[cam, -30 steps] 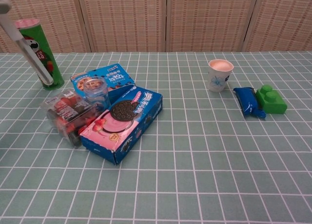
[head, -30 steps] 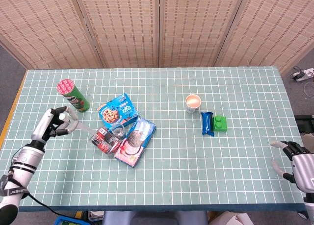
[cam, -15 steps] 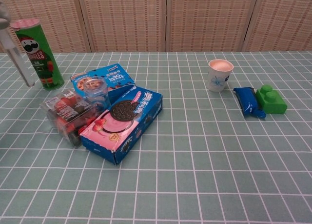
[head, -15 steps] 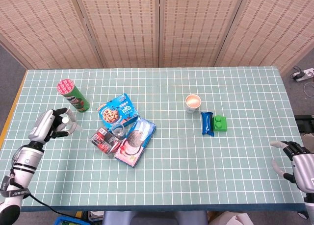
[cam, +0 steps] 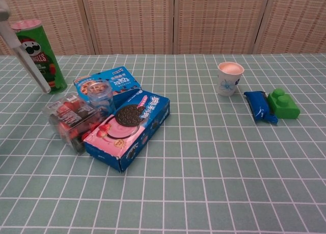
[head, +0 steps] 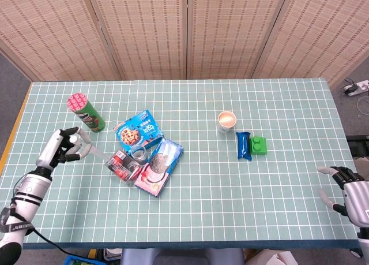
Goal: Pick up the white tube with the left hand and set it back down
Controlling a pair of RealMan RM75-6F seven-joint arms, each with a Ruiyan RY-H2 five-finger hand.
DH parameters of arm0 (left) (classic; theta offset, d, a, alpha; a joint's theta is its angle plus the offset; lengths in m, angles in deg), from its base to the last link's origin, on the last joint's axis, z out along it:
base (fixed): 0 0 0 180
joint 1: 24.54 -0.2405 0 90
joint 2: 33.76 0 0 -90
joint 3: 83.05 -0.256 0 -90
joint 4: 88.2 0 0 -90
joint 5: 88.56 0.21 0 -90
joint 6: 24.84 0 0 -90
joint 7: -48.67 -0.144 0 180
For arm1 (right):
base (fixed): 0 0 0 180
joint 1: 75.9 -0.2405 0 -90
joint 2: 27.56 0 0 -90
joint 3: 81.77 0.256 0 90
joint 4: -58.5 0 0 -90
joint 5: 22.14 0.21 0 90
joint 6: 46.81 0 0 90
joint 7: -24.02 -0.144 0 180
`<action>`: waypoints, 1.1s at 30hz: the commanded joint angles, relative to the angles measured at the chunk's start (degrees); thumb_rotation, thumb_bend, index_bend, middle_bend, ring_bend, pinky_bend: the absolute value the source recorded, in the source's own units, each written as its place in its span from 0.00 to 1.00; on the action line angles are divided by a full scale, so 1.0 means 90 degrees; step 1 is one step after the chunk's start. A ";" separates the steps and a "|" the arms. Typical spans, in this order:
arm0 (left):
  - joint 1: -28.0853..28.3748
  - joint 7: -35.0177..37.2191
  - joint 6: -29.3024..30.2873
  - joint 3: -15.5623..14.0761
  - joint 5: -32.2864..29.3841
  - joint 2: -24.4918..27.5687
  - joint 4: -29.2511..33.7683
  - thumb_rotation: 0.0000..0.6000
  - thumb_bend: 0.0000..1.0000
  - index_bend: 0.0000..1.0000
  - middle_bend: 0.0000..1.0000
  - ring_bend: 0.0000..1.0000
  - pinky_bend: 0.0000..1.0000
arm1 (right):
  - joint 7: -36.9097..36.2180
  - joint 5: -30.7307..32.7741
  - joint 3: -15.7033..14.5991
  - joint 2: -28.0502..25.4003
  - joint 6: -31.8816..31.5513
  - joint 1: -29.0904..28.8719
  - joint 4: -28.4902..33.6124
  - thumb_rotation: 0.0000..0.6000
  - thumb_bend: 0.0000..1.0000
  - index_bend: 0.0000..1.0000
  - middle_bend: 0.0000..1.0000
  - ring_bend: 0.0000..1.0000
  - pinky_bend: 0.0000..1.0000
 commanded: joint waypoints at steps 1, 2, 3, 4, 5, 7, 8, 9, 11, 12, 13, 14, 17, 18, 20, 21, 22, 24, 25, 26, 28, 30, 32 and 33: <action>-0.0038 0.0319 -0.0243 0.0028 0.0215 0.0192 -0.0013 1.00 0.51 0.76 1.00 1.00 1.00 | -0.0005 -0.0004 -0.0004 -0.0001 0.0008 -0.0004 0.0002 1.00 0.29 0.33 0.39 0.32 0.48; -0.0031 0.0195 -0.0170 -0.0009 0.0259 0.0152 -0.0061 1.00 0.51 0.76 1.00 1.00 1.00 | -0.0008 -0.0006 -0.0007 -0.0003 0.0014 -0.0006 -0.0001 1.00 0.29 0.33 0.39 0.32 0.48; -0.0024 0.0040 -0.0083 -0.0045 0.0293 0.0104 -0.0108 1.00 0.51 0.76 1.00 1.00 1.00 | -0.0012 -0.0008 -0.0009 -0.0004 0.0016 -0.0007 -0.0001 1.00 0.29 0.33 0.39 0.32 0.48; -0.0014 -0.0263 0.0075 -0.0104 0.0331 0.0016 -0.0182 1.00 0.51 0.76 1.00 1.00 1.00 | -0.0017 -0.0009 -0.0009 -0.0006 0.0013 -0.0007 -0.0001 1.00 0.29 0.33 0.39 0.32 0.48; -0.0005 -0.0554 0.0227 -0.0150 0.0348 -0.0070 -0.0245 1.00 0.51 0.76 1.00 1.00 1.00 | -0.0022 -0.0008 -0.0007 -0.0007 0.0009 -0.0006 -0.0003 1.00 0.29 0.33 0.39 0.32 0.48; 0.0020 -0.1361 0.0657 -0.0251 0.0362 -0.0332 -0.0404 1.00 0.51 0.76 1.00 1.00 1.00 | -0.0032 0.0001 -0.0002 -0.0008 0.0003 -0.0003 -0.0008 1.00 0.29 0.33 0.39 0.32 0.48; 0.0032 -0.1692 0.0830 -0.0287 0.0350 -0.0451 -0.0459 1.00 0.51 0.76 1.00 1.00 1.00 | -0.0035 0.0004 -0.0001 -0.0010 0.0000 -0.0001 -0.0009 1.00 0.29 0.33 0.39 0.32 0.48; 0.0047 -0.2043 0.1024 -0.0316 0.0315 -0.0595 -0.0509 1.00 0.51 0.76 1.00 1.00 1.00 | -0.0044 0.0006 -0.0001 -0.0012 -0.0001 0.0000 -0.0011 1.00 0.29 0.33 0.39 0.32 0.48; 0.0065 -0.2321 0.1190 -0.0327 0.0232 -0.0746 -0.0526 1.00 0.51 0.76 1.00 1.00 1.00 | -0.0054 0.0005 -0.0001 -0.0014 -0.0008 0.0003 -0.0014 1.00 0.29 0.33 0.39 0.32 0.48; 0.0071 -0.2362 0.1220 -0.0322 0.0188 -0.0783 -0.0517 1.00 0.51 0.76 1.00 1.00 1.00 | -0.0059 0.0004 0.0000 -0.0014 -0.0013 0.0005 -0.0015 1.00 0.29 0.33 0.39 0.32 0.48; 0.0077 -0.2370 0.1229 -0.0313 0.0151 -0.0803 -0.0506 1.00 0.51 0.76 1.00 1.00 1.00 | -0.0065 0.0003 0.0001 -0.0015 -0.0017 0.0006 -0.0015 1.00 0.29 0.33 0.39 0.32 0.48; 0.0081 -0.2343 0.1217 -0.0303 0.0115 -0.0807 -0.0488 1.00 0.51 0.76 1.00 1.00 1.00 | -0.0071 0.0005 0.0001 -0.0017 -0.0018 0.0006 -0.0016 1.00 0.29 0.33 0.39 0.32 0.48; 0.0073 -0.1890 0.1035 -0.0212 -0.0018 -0.0716 -0.0322 1.00 0.51 0.76 1.00 1.00 1.00 | -0.0082 0.0007 -0.0002 -0.0018 -0.0013 0.0007 -0.0019 1.00 0.29 0.33 0.39 0.32 0.48; 0.0065 -0.1659 0.0949 -0.0165 -0.0050 -0.0662 -0.0255 1.00 0.51 0.76 1.00 1.00 1.00 | -0.0080 0.0007 -0.0003 -0.0016 -0.0009 0.0005 -0.0022 1.00 0.29 0.33 0.39 0.32 0.48; 0.0040 -0.1169 0.0851 -0.0036 -0.0075 -0.0574 -0.0142 1.00 0.51 0.76 1.00 1.00 1.00 | -0.0069 0.0003 -0.0006 -0.0013 0.0007 -0.0003 -0.0022 1.00 0.29 0.33 0.39 0.32 0.48; 0.0033 -0.1024 0.0838 0.0006 -0.0057 -0.0550 -0.0104 1.00 0.51 0.76 1.00 1.00 1.00 | -0.0064 -0.0001 -0.0008 -0.0012 0.0013 -0.0007 -0.0022 1.00 0.29 0.33 0.39 0.32 0.48; 0.0029 -0.0879 0.0835 0.0054 -0.0026 -0.0524 -0.0050 1.00 0.51 0.76 1.00 1.00 1.00 | -0.0055 -0.0008 -0.0012 -0.0010 0.0020 -0.0011 -0.0022 1.00 0.29 0.33 0.39 0.32 0.48; 0.0048 -0.0764 0.0824 0.0111 0.0025 -0.0479 0.0059 1.00 0.51 0.76 1.00 1.00 1.00 | -0.0046 -0.0013 -0.0015 -0.0008 0.0026 -0.0015 -0.0019 1.00 0.29 0.33 0.39 0.32 0.48; 0.0064 -0.0753 0.0814 0.0127 0.0039 -0.0458 0.0116 1.00 0.51 0.76 1.00 1.00 1.00 | -0.0045 -0.0012 -0.0014 -0.0008 0.0027 -0.0016 -0.0018 1.00 0.29 0.33 0.39 0.32 0.48; 0.0084 -0.0763 0.0801 0.0141 0.0046 -0.0434 0.0177 1.00 0.51 0.76 1.00 1.00 1.00 | -0.0042 -0.0012 -0.0015 -0.0006 0.0028 -0.0016 -0.0019 1.00 0.29 0.33 0.39 0.32 0.48; 0.0141 -0.0829 0.0762 0.0171 0.0039 -0.0374 0.0343 1.00 0.51 0.76 1.00 1.00 1.00 | -0.0041 -0.0013 -0.0014 -0.0005 0.0029 -0.0019 -0.0020 1.00 0.29 0.33 0.39 0.32 0.48; 0.0211 -0.0937 0.0730 0.0202 0.0015 -0.0321 0.0507 1.00 0.51 0.76 1.00 1.00 1.00 | -0.0038 -0.0012 -0.0013 -0.0004 0.0030 -0.0020 -0.0019 1.00 0.29 0.33 0.39 0.32 0.48; 0.0279 -0.1075 0.0728 0.0224 -0.0027 -0.0307 0.0616 1.00 0.51 0.76 1.00 1.00 1.00 | -0.0034 -0.0016 -0.0018 -0.0002 0.0036 -0.0022 -0.0019 1.00 0.29 0.33 0.39 0.32 0.48; 0.0317 -0.1155 0.0726 0.0230 -0.0059 -0.0308 0.0665 1.00 0.51 0.76 1.00 1.00 1.00 | -0.0033 -0.0020 -0.0022 -0.0001 0.0039 -0.0023 -0.0019 1.00 0.29 0.33 0.39 0.32 0.48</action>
